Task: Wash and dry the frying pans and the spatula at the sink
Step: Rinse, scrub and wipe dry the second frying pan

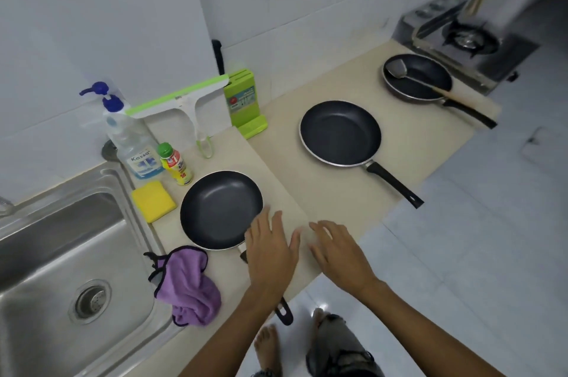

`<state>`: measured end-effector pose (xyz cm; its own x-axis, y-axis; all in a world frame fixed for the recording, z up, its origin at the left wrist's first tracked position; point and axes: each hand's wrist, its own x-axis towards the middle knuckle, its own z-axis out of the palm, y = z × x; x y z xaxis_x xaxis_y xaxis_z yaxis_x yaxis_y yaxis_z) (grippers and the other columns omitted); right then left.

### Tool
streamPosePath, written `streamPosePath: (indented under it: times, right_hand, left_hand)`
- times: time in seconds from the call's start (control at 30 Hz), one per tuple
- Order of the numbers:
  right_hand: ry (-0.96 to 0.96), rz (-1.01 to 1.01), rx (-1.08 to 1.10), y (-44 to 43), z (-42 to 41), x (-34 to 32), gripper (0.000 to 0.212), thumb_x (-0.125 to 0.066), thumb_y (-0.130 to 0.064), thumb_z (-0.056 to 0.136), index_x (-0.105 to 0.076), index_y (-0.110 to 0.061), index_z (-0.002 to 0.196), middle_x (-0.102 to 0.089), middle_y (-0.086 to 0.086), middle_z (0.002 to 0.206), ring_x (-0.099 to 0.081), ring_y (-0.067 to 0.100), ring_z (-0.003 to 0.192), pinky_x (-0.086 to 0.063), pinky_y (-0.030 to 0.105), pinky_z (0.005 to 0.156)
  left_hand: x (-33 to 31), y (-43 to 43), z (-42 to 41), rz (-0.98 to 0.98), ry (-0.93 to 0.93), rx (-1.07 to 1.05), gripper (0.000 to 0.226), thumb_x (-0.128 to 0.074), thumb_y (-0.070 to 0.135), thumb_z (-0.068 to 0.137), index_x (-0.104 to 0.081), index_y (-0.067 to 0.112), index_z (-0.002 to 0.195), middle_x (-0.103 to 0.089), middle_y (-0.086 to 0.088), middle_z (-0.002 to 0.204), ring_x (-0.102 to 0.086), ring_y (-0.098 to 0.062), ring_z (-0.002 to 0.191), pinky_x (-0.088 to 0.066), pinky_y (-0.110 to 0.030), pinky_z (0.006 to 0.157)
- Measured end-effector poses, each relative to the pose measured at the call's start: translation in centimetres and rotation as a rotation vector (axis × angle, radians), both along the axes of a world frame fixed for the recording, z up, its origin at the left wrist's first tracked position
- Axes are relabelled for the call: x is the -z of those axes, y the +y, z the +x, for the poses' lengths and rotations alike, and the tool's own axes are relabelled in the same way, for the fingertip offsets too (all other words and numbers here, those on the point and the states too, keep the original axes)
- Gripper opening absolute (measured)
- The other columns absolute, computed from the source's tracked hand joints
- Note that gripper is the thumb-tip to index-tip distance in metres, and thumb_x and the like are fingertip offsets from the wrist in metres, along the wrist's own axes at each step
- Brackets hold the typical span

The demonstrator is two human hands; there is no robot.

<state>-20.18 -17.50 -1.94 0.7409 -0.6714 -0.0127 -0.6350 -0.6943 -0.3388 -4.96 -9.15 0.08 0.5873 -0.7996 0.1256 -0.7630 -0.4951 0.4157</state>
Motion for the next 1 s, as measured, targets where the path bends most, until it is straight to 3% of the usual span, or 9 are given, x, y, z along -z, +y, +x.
streamPosePath:
  times: [0.1, 0.23, 0.4, 0.5, 0.6, 0.73, 0.83, 0.93, 1.0]
  right_hand:
    - [0.081, -0.120, 0.117, -6.3, -3.1, -0.3, 0.049, -0.057, -0.041, 0.099, -0.052, -0.018, 0.142, -0.057, 0.009, 0.139, -0.058, 0.028, 0.119, -0.057, 0.039, 0.089]
    - [0.141, -0.187, 0.211, -14.8, -7.2, 0.2, 0.046, -0.061, -0.039, 0.096, -0.059, -0.014, 0.135, -0.063, 0.013, 0.128, -0.063, 0.032, 0.108, -0.059, 0.044, 0.084]
    - [0.196, -0.058, 0.246, -25.0, -10.8, 3.3, 0.050, -0.061, -0.038, 0.096, -0.053, -0.013, 0.139, -0.061, 0.016, 0.129, -0.062, 0.037, 0.105, -0.057, 0.046, 0.082]
    - [0.163, 0.108, 0.249, -29.0, -11.6, 5.1, 0.051, -0.053, -0.041, 0.101, -0.047, -0.014, 0.143, -0.058, 0.016, 0.133, -0.058, 0.037, 0.111, -0.055, 0.046, 0.088]
    - [0.078, 0.345, 0.215, -31.6, -11.6, 6.4, 0.049, -0.048, -0.040, 0.103, -0.042, -0.016, 0.146, -0.057, 0.012, 0.133, -0.056, 0.032, 0.117, -0.052, 0.043, 0.093]
    - [-0.015, 0.764, 0.309, -33.9, -11.1, 8.0, 0.047, -0.038, -0.046, 0.105, -0.038, -0.027, 0.148, -0.063, 0.009, 0.131, -0.062, 0.031, 0.117, -0.052, 0.044, 0.100]
    - [-0.060, 0.965, 0.372, -34.3, -10.6, 8.6, 0.046, -0.033, -0.053, 0.104, -0.035, -0.038, 0.148, -0.065, 0.006, 0.131, -0.066, 0.030, 0.113, -0.054, 0.050, 0.098]
    - [-0.114, 1.077, 0.402, -33.6, -10.2, 8.3, 0.041, -0.032, -0.047, 0.107, -0.040, -0.038, 0.146, -0.071, -0.005, 0.099, -0.071, 0.014, 0.080, -0.061, 0.030, 0.069]
    - [-0.145, 1.004, 0.368, -33.0, -10.1, 8.2, 0.046, -0.032, -0.049, 0.105, -0.043, -0.036, 0.148, -0.070, -0.009, 0.098, -0.067, 0.006, 0.077, -0.057, 0.020, 0.065]
  left_hand:
    - [0.0, -5.7, -2.2, 0.026, -0.007, 0.161, 0.053, -0.053, 0.050, 0.093, -0.059, 0.011, 0.129, -0.054, -0.015, 0.144, -0.054, -0.034, 0.127, -0.046, -0.048, 0.104]
    - [1.3, -13.3, -6.0, 0.104, 0.064, 0.243, 0.057, -0.055, 0.053, 0.091, -0.062, 0.011, 0.129, -0.059, -0.015, 0.139, -0.059, -0.034, 0.122, -0.048, -0.048, 0.100]
    - [3.8, -24.2, -10.7, 0.300, 0.402, 0.293, 0.059, -0.045, 0.049, 0.102, -0.041, 0.013, 0.149, -0.048, -0.007, 0.149, -0.046, -0.026, 0.135, -0.032, -0.041, 0.112]
    - [5.6, -29.4, -12.9, 0.350, 0.748, 0.110, 0.052, -0.049, 0.045, 0.102, -0.053, 0.006, 0.137, -0.061, -0.010, 0.133, -0.057, -0.026, 0.123, -0.041, -0.031, 0.099]
    - [7.8, -33.4, -13.8, 0.374, 0.963, -0.112, 0.046, -0.043, 0.039, 0.105, -0.068, 0.000, 0.099, -0.069, -0.015, 0.101, -0.064, -0.030, 0.097, -0.038, -0.028, 0.079]
    - [9.3, -36.3, -13.9, 0.236, 1.230, -0.434, 0.040, -0.053, 0.032, 0.103, -0.067, 0.005, 0.077, -0.067, -0.010, 0.082, -0.060, -0.024, 0.078, -0.045, -0.034, 0.075]
    - [10.0, -37.3, -14.0, 0.166, 1.336, -0.608, 0.028, -0.062, 0.024, 0.099, -0.067, 0.010, 0.076, -0.067, -0.009, 0.078, -0.062, -0.027, 0.076, -0.050, -0.038, 0.075]
    - [10.5, -37.2, -14.2, 0.090, 1.467, -0.711, 0.020, -0.067, 0.021, 0.096, -0.072, 0.001, 0.093, -0.073, -0.018, 0.093, -0.070, -0.037, 0.087, -0.057, -0.044, 0.081]
    - [10.2, -36.8, -14.3, 0.025, 1.507, -0.726, 0.020, -0.069, 0.022, 0.095, -0.074, 0.002, 0.097, -0.076, -0.017, 0.099, -0.072, -0.039, 0.100, -0.058, -0.048, 0.092]
